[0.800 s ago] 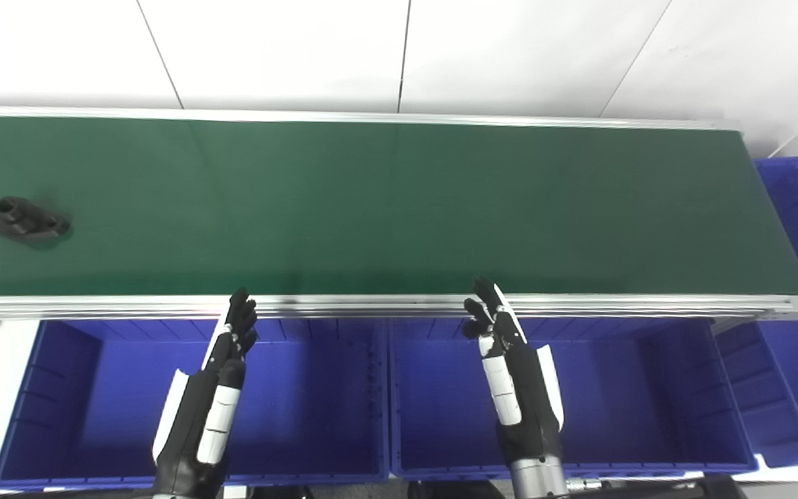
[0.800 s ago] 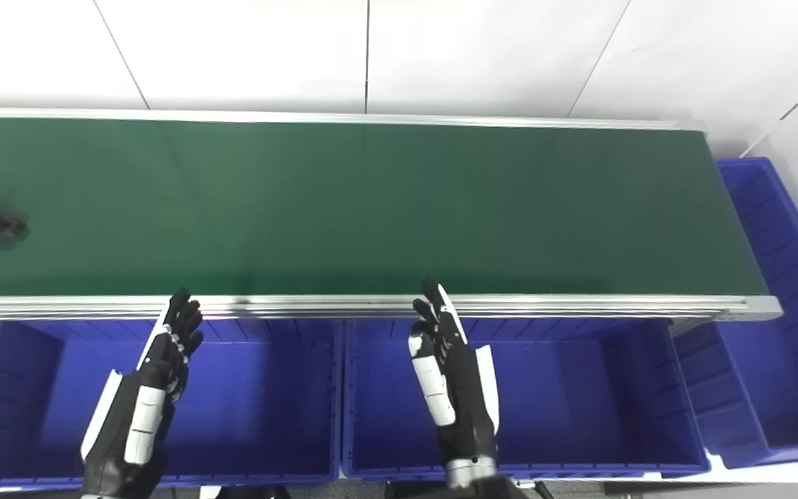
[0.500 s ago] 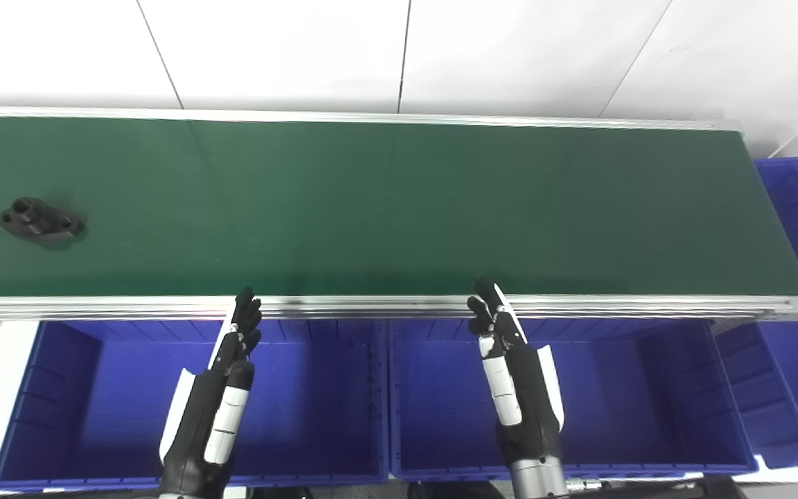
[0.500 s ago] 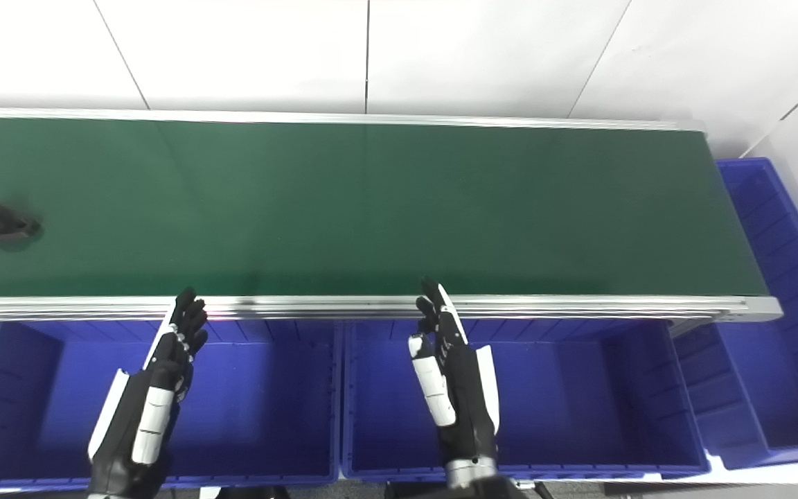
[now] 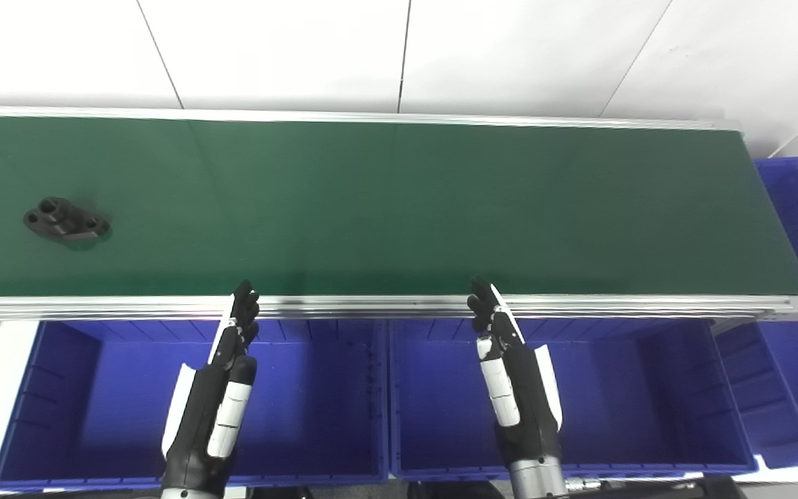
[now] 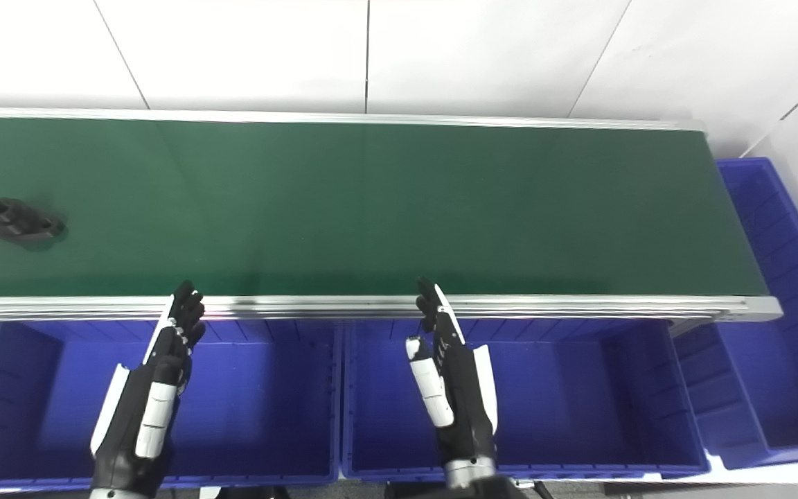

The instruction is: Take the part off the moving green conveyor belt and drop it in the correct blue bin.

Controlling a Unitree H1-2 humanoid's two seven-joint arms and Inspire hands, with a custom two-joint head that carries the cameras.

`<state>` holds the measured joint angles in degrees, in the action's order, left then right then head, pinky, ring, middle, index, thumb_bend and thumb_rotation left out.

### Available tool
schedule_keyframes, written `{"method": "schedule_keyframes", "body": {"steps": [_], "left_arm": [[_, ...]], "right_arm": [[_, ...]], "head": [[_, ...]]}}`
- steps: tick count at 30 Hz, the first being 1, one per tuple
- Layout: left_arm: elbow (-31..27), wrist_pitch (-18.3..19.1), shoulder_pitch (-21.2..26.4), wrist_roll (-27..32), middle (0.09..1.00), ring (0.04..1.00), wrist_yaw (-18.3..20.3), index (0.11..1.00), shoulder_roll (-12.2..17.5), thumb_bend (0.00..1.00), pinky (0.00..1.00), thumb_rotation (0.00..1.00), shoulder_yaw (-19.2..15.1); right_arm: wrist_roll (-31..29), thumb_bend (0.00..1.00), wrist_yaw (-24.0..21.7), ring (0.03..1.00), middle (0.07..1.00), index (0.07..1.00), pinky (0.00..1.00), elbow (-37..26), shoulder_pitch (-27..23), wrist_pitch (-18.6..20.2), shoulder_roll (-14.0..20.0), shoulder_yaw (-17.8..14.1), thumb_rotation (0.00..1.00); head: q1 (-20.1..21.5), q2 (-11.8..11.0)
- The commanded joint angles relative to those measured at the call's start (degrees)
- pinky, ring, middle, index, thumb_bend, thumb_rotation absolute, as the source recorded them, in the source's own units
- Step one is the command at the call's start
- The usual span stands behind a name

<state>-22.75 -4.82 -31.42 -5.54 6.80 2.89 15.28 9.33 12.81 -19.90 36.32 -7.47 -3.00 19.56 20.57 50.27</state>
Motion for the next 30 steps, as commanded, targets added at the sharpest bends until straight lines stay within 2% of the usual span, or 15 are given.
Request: {"method": "schedule_keyframes", "body": {"steps": [1,18,22,23,24,29,30], "left_arm": [[-0.72,-2.15,0.09,-0.38,1.000,1.000,-0.42,1.000,-0.10,0.58,1.00,1.00,0.06],[-0.19,-2.53,-0.10,-0.83,1.000,1.000,-0.43,1.000,-0.39,0.59,1.00,1.00,0.52],[1.17,-3.35,-0.56,-1.68,1.000,1.000,-1.01,1.000,-1.13,0.58,1.00,1.00,0.96],[1.59,-3.70,-0.65,-1.83,1.000,1.000,-1.16,1.000,-1.29,0.57,1.00,1.00,1.07],[2.26,-4.25,-0.65,-2.02,1.000,1.000,-1.33,1.000,-1.46,0.57,1.00,1.00,1.28],[6.41,-8.29,-0.06,-4.48,1.000,0.980,-2.88,1.000,-2.46,0.57,0.98,0.98,2.27],[6.99,-8.88,-0.02,-4.96,1.000,0.973,-3.17,1.000,-2.67,0.57,0.97,0.97,2.41]], "right_arm": [[0.61,0.79,-0.42,0.945,0.954,0.933,1.00,-0.34,0.61,-3.51,-2.83,1.43,0.93],[-1.64,0.80,-2.14,0.960,0.979,0.951,0.99,-0.44,0.73,-3.74,-2.30,1.28,0.83],[-1.93,0.81,-2.02,0.957,0.976,0.946,0.98,0.71,1.15,-4.79,-1.80,0.67,0.81],[-2.12,0.81,-2.06,0.958,0.976,0.945,0.98,1.05,1.24,-5.13,-1.67,0.50,0.81],[-2.51,0.82,-2.21,0.958,0.976,0.945,0.98,1.50,1.33,-5.58,-1.43,0.29,0.80],[-4.07,0.83,-3.13,0.972,0.984,0.950,0.99,4.08,1.26,-7.82,-0.13,-1.09,0.78],[-4.34,0.83,-3.37,0.973,0.985,0.950,0.99,4.54,1.20,-8.23,0.02,-1.39,0.78]], "head": [[-0.09,0.02],[-0.99,-0.84],[-4.58,-4.24],[-4.84,-4.50],[-6.28,-5.98],[-9.88,-10.01],[-9.88,-10.01]]}}
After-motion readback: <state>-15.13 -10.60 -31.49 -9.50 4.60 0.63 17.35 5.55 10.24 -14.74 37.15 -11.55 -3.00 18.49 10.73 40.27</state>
